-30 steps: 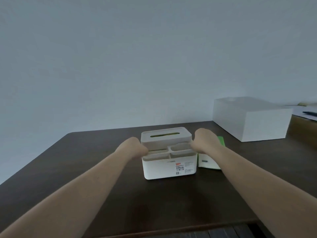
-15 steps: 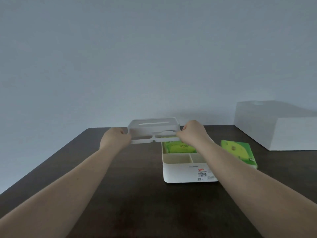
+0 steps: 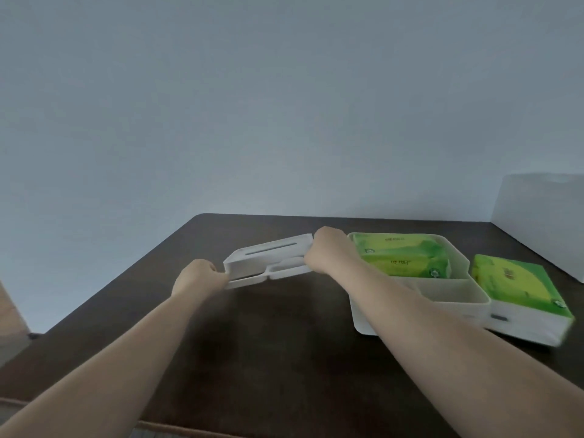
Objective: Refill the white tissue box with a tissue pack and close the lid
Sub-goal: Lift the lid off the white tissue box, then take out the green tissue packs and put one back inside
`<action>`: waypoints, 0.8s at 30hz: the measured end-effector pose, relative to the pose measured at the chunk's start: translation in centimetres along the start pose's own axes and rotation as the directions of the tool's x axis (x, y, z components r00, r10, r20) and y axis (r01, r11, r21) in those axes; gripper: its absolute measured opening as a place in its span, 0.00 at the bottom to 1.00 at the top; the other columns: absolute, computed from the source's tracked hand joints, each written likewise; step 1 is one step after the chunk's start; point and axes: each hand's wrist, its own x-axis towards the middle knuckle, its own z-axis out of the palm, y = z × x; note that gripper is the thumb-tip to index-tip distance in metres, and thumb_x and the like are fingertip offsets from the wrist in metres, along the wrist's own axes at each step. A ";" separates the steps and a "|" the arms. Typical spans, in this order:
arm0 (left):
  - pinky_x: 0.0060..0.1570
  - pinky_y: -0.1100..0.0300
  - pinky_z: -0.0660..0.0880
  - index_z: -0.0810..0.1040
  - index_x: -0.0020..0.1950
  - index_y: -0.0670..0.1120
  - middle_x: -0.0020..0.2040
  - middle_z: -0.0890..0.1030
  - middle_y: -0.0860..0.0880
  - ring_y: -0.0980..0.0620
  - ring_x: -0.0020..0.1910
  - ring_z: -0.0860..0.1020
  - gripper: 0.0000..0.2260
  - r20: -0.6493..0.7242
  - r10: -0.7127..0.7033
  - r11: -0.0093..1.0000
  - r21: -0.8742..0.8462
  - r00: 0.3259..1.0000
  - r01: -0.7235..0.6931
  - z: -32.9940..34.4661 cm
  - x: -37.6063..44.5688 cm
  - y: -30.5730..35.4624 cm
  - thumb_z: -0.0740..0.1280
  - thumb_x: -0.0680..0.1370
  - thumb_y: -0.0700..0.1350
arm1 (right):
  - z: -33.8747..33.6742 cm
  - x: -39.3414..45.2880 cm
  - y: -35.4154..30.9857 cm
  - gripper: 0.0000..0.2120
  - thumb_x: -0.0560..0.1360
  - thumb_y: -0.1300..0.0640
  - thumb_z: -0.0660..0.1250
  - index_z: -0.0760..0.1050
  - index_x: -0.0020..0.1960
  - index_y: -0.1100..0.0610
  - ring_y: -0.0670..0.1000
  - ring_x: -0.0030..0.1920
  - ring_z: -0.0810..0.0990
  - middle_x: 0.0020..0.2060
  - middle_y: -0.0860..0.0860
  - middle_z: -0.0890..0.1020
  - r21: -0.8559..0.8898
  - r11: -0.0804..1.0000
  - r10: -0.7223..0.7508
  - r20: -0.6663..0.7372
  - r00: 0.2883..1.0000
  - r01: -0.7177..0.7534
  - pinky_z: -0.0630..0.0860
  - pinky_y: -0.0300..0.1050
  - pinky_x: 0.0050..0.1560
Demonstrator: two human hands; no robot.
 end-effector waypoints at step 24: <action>0.36 0.59 0.70 0.74 0.45 0.47 0.40 0.79 0.50 0.50 0.36 0.77 0.09 -0.072 0.184 0.982 0.066 0.980 -0.179 1.9 -3.3 6.4 0.58 0.78 0.50 | -3.5 -3.9 4.6 0.11 0.77 0.56 0.56 0.76 0.49 0.58 0.56 0.42 0.76 0.43 0.53 0.81 -0.027 0.989 -0.148 -0.370 0.917 0.149 0.70 0.45 0.39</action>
